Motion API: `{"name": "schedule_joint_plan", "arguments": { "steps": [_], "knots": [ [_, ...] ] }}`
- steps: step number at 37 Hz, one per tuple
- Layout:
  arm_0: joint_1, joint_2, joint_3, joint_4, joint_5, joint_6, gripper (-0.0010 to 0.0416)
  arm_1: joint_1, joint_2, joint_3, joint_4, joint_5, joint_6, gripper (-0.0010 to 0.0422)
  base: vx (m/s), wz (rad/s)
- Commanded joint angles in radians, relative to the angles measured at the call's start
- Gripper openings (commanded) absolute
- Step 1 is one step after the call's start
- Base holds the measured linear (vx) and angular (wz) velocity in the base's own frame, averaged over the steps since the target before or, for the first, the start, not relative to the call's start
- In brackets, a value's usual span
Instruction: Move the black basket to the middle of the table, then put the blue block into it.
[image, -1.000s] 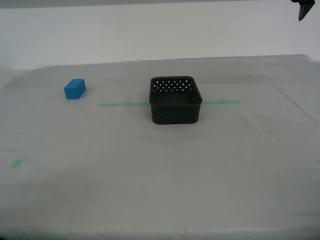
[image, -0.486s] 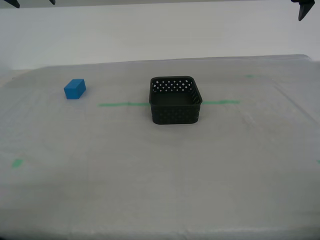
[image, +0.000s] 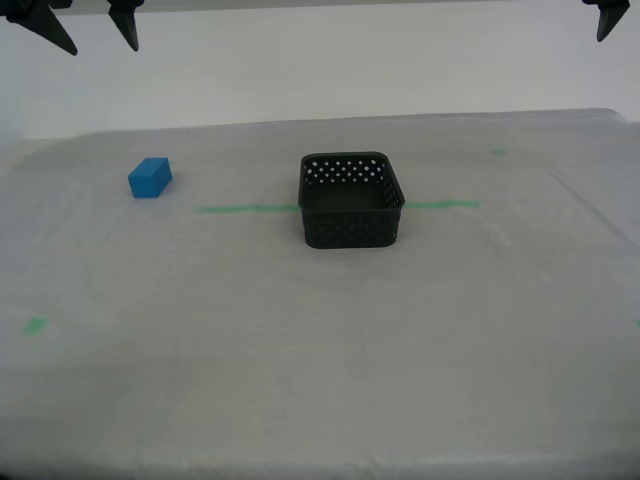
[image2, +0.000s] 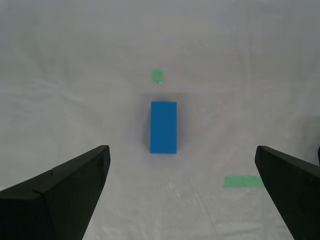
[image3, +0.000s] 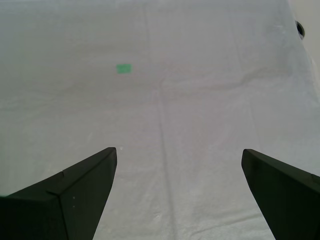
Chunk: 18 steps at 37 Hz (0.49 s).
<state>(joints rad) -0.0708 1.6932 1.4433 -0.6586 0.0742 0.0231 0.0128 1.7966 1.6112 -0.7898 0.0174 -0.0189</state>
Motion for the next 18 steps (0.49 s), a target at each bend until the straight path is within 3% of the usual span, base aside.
{"name": "schedule_joint_plan", "arguments": {
  "steps": [1, 18],
  "knots": [
    [0.000, 0.000, 0.001, 0.000, -0.002, -0.001, 0.0351, 0.000, 0.066, 0.063, -0.019, 0.003, 0.011, 0.0400, 0.000, 0.000],
    [0.000, 0.000, 0.001, 0.000, -0.002, 0.000, 0.0350, 0.001, 0.347, 0.294, -0.111, 0.003, 0.039, 0.0400, 0.000, 0.000]
  ]
}}
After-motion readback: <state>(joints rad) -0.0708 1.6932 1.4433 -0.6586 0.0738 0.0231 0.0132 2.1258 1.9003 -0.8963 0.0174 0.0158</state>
